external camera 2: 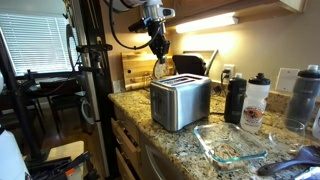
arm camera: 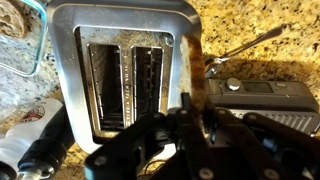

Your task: Pick up one slice of bread from the glass bowl and put it in the toaster.

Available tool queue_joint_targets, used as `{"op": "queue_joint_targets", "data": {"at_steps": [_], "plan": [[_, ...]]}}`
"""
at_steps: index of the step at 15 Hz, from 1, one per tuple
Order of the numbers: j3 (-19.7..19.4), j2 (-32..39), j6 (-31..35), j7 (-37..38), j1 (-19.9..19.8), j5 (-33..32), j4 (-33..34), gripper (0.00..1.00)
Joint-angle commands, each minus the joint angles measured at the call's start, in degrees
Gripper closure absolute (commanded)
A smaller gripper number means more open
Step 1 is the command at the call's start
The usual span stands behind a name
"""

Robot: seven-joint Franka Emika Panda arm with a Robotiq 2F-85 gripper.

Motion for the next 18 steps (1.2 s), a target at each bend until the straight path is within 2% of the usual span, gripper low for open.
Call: {"op": "queue_joint_targets", "data": {"at_steps": [1, 18], "plan": [[-0.47, -1.81, -2.36, 2.67, -0.24, -3.2, 0.31, 0.93], [-1.31, 0.55, -0.21, 3.19, -0.75, -6.65, -0.16, 0.93]]}}
